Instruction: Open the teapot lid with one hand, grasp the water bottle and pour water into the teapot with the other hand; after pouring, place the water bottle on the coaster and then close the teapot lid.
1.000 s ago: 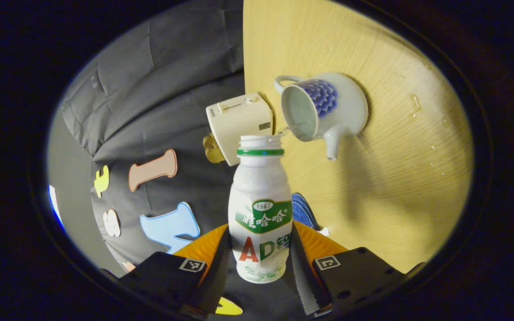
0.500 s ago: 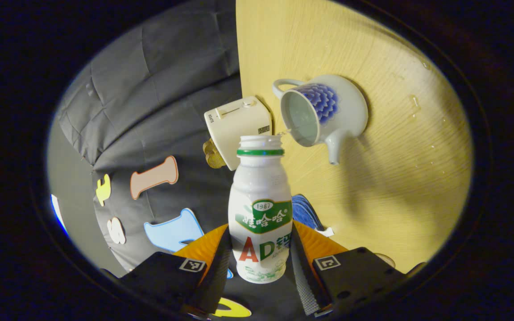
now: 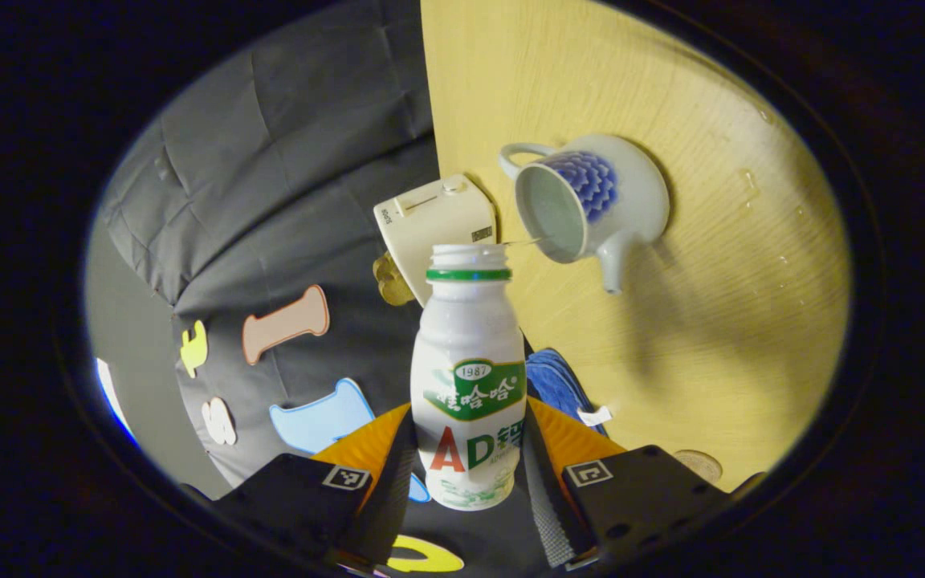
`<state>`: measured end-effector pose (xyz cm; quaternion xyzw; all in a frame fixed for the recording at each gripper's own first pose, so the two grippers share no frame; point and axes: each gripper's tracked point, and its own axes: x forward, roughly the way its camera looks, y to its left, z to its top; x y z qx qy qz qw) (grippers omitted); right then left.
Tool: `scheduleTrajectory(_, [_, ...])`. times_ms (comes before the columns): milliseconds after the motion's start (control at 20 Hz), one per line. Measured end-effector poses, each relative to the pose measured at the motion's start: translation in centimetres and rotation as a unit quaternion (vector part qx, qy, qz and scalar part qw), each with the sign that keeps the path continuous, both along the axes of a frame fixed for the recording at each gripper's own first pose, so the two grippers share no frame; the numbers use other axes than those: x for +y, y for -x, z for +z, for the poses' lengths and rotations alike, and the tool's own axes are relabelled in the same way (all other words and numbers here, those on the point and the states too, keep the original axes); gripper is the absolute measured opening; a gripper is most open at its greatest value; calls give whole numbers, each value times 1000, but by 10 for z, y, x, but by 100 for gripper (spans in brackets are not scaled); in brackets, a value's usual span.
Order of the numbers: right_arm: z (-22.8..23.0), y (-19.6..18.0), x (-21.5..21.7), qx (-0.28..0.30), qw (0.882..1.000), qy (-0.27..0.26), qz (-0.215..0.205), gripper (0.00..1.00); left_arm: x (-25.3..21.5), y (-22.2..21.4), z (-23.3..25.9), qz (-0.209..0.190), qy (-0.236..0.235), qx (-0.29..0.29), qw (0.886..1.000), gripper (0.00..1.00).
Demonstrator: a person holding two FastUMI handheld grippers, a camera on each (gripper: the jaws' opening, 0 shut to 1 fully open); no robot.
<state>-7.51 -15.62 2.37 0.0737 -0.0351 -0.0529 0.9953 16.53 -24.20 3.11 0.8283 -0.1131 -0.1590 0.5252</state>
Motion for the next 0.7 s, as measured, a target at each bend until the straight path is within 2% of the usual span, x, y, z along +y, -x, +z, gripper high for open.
scheduleTrajectory(50, [-2,0,1,1,1000,0,1,0,-2,0,-1,-1,1,2,1000,78])
scheduleTrajectory(100, [-1,0,2,0,1000,0,2,0,-2,0,-4,-1,7,7,1000,69])
scheduleTrajectory(250, [3,0,1,-3,1000,1,1,0,0,-1,-9,3,19,15,1000,78])
scheduleTrajectory(300, [6,1,1,-8,1000,2,-1,0,-1,-3,-10,2,18,13,1000,78])
scheduleTrajectory(350, [8,0,3,-9,1000,4,-1,0,-1,-2,-9,0,17,11,1000,74])
scheduleTrajectory(400, [8,0,5,-9,1000,8,-1,1,-2,-1,-10,-2,19,12,1000,78])
scheduleTrajectory(700, [17,-3,10,-7,1000,27,-1,1,-1,-4,-14,-9,36,18,999,78])
